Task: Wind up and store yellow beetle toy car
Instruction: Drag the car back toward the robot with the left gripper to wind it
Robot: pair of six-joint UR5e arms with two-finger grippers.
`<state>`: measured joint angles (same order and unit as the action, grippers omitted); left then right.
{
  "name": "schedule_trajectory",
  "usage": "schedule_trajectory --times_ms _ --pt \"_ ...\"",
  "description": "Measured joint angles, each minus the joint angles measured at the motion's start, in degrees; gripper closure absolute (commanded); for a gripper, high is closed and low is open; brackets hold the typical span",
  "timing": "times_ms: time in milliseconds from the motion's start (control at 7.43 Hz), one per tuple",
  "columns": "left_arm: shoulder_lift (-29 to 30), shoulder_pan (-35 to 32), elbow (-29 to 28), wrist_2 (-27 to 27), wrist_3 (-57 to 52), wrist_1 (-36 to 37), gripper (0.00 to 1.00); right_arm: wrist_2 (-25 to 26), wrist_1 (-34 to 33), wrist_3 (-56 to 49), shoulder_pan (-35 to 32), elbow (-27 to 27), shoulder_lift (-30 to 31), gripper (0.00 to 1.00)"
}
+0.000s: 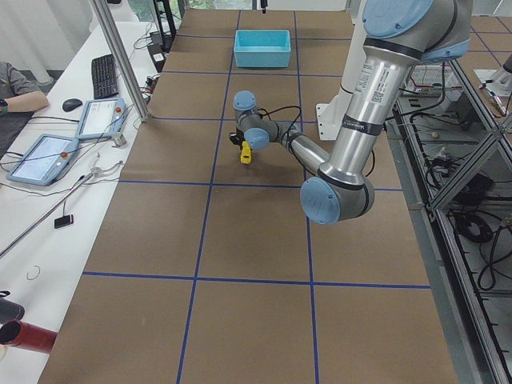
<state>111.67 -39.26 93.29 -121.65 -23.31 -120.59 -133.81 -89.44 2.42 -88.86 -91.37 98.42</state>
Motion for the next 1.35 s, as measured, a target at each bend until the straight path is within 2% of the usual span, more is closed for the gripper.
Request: schedule_trajectory --times_ms 269,538,1345 --pt "-0.3 0.1 -2.4 -3.7 0.1 -4.8 1.0 -0.2 0.0 0.0 0.0 0.2 0.0 0.0" --pt "-0.4 0.1 -2.8 -5.6 0.1 -5.6 1.0 -0.4 0.0 0.0 0.0 0.5 0.0 0.0" --pt "-1.2 -0.1 -3.0 -6.7 0.0 -5.8 1.0 -0.8 0.0 -0.1 0.0 1.1 0.0 0.0"
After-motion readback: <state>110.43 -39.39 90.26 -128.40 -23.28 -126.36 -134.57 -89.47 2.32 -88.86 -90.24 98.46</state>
